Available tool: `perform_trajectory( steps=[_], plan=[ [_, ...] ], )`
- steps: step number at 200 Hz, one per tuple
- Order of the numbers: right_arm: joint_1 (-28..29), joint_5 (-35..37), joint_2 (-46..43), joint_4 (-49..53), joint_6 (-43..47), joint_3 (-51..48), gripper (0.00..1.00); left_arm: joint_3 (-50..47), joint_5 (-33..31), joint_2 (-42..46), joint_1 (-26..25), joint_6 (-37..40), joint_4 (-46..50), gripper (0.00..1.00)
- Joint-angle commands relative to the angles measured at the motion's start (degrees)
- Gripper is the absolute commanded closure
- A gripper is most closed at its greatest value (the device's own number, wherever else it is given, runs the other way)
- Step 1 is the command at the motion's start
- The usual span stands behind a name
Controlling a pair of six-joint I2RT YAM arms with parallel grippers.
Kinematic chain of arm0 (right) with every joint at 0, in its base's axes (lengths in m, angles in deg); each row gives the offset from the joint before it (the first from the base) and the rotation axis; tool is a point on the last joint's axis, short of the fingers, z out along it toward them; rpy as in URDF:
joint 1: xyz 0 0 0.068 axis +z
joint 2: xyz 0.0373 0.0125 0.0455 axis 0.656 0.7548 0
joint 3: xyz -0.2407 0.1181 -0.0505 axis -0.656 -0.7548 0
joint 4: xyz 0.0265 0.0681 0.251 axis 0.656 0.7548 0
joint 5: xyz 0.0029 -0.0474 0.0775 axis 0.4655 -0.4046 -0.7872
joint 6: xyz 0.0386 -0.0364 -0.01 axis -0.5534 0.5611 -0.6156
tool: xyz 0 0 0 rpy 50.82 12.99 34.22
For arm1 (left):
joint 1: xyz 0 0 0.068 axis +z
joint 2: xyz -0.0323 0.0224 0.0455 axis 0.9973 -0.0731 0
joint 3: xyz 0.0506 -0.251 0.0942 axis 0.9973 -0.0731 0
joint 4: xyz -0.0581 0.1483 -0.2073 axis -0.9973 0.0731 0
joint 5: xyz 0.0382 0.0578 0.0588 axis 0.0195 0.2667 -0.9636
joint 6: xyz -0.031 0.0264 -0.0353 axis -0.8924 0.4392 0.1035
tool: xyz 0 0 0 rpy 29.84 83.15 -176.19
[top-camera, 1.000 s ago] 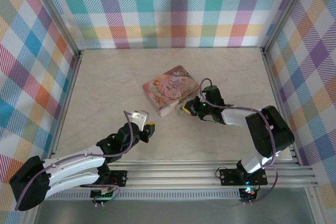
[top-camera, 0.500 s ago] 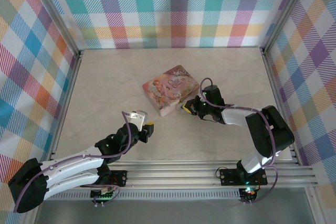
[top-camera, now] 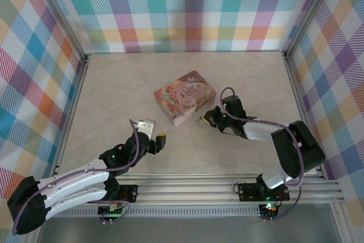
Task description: Unlock a padlock with a key
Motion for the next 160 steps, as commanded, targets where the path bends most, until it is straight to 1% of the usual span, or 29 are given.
perform_trajectory(
  steps=[1,5,22,41,73,99,131,160],
  plan=[
    [-0.4,2.5,-5.3,6.2,3.9,0.2,1.0,7.3,-2.5,-1.0,1.8,-3.6,10.8,0.02],
    [-0.4,2.8,-6.1,7.7,4.6,0.4,1.0,8.4,-2.8,-1.5,2.1,-4.3,12.4,0.0],
    [0.5,4.4,-8.9,14.3,8.0,2.2,1.0,13.1,-4.1,-4.0,3.7,-7.7,20.2,0.0],
    [2.7,6.8,-11.2,20.6,11.5,4.6,1.0,17.1,-3.8,-6.3,5.7,-10.2,25.2,0.0],
    [3.6,9.6,-14.0,29.1,15.6,6.5,1.0,20.6,0.5,-7.5,8.2,-11.3,29.1,0.0],
    [3.6,9.5,-13.6,36.9,20.6,10.6,1.0,21.7,5.1,-7.8,9.3,-11.6,30.5,0.0],
    [5.5,7.6,-12.4,36.8,20.8,10.8,1.0,22.7,15.2,-8.9,11.7,-11.1,30.5,0.0],
    [10.8,5.1,-7.9,33.3,19.5,10.8,1.0,21.7,22.1,-10.6,14.3,-11.8,29.1,0.0]
  ],
)
